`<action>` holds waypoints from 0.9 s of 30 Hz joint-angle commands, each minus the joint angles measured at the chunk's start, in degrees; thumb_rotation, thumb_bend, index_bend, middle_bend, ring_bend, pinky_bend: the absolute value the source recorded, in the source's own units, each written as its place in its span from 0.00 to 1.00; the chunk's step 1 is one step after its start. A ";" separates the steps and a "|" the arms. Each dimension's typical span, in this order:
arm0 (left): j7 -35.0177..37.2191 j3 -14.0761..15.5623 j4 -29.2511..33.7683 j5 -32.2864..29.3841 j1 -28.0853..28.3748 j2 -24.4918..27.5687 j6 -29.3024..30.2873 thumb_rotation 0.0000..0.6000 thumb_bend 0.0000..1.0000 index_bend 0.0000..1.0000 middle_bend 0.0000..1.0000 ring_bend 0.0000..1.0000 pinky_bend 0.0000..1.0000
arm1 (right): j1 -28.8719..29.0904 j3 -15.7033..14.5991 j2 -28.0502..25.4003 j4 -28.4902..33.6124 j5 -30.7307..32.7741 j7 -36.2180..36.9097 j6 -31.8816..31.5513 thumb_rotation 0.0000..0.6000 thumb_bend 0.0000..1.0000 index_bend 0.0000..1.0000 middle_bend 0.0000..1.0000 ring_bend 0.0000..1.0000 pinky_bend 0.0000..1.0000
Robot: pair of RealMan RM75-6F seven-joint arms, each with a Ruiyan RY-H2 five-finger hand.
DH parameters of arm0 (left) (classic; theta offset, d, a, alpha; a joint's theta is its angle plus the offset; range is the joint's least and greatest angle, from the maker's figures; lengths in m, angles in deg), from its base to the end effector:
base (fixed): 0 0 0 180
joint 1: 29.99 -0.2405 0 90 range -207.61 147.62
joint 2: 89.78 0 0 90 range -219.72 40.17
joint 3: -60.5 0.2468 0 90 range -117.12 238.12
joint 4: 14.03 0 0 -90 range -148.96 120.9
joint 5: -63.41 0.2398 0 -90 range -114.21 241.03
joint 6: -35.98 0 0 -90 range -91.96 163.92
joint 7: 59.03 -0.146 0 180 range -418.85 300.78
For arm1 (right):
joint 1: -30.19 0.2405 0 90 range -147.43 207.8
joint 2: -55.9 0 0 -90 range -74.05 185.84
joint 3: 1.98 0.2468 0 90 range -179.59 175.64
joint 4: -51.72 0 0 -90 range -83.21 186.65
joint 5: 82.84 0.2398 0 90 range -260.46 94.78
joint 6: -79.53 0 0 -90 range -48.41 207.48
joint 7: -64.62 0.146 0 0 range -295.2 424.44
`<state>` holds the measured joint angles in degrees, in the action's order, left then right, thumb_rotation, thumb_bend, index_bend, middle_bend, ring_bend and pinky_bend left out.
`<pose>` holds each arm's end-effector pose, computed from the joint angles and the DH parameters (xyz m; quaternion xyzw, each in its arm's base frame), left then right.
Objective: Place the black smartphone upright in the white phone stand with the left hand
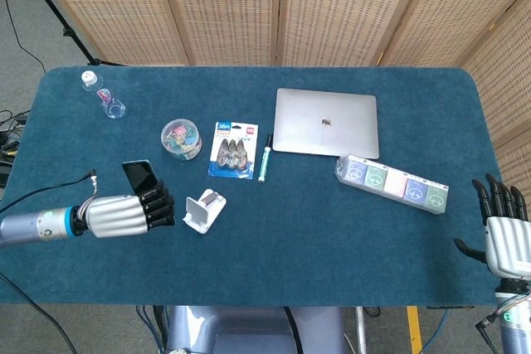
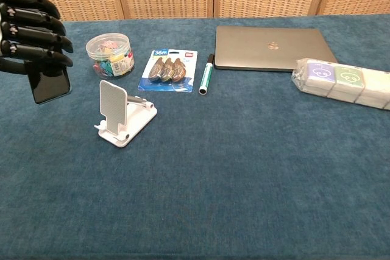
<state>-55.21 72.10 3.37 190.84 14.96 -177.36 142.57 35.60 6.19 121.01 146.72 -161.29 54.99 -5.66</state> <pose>-0.2380 0.3515 0.0981 -0.8533 0.2965 -0.3662 0.2232 -0.3092 -0.2072 0.1380 0.5577 -0.3621 0.3654 0.6514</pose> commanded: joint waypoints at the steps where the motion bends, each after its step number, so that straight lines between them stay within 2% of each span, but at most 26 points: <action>1: 1.00 1.55 -1.75 0.81 2.97 -1.03 -0.78 1.00 0.13 0.56 0.41 0.38 0.47 | 0.12 0.31 0.46 -0.49 0.47 -0.82 -0.18 1.00 0.00 0.00 0.00 0.00 0.00; 8: 1.16 7.34 -5.09 4.97 12.06 -2.86 -3.67 1.00 0.14 0.56 0.41 0.38 0.47 | 0.35 1.09 2.02 -2.57 2.68 -3.30 -0.20 1.00 0.00 0.00 0.00 0.00 0.00; 13: 0.57 9.10 -4.39 5.08 15.75 -3.40 -3.94 1.00 0.15 0.56 0.41 0.38 0.45 | 0.29 1.43 2.51 -3.43 3.77 -3.83 -0.21 1.00 0.00 0.00 0.00 0.00 0.00; 24: -2.23 13.57 -1.37 6.14 18.98 -3.06 -5.87 1.00 0.17 0.53 0.39 0.38 0.40 | 0.02 1.40 2.04 -3.40 3.67 -2.72 -0.29 1.00 0.00 0.00 0.00 0.00 0.00; 27: -3.71 13.88 -0.01 5.80 19.83 -2.86 -6.81 1.00 0.19 0.53 0.38 0.38 0.38 | -0.04 1.44 1.93 -3.15 3.53 -2.64 -0.48 1.00 0.00 0.00 0.00 0.00 0.00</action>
<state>-58.28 85.79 2.68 196.79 34.29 -180.38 136.27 35.56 7.62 122.95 143.55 -157.75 52.35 -6.12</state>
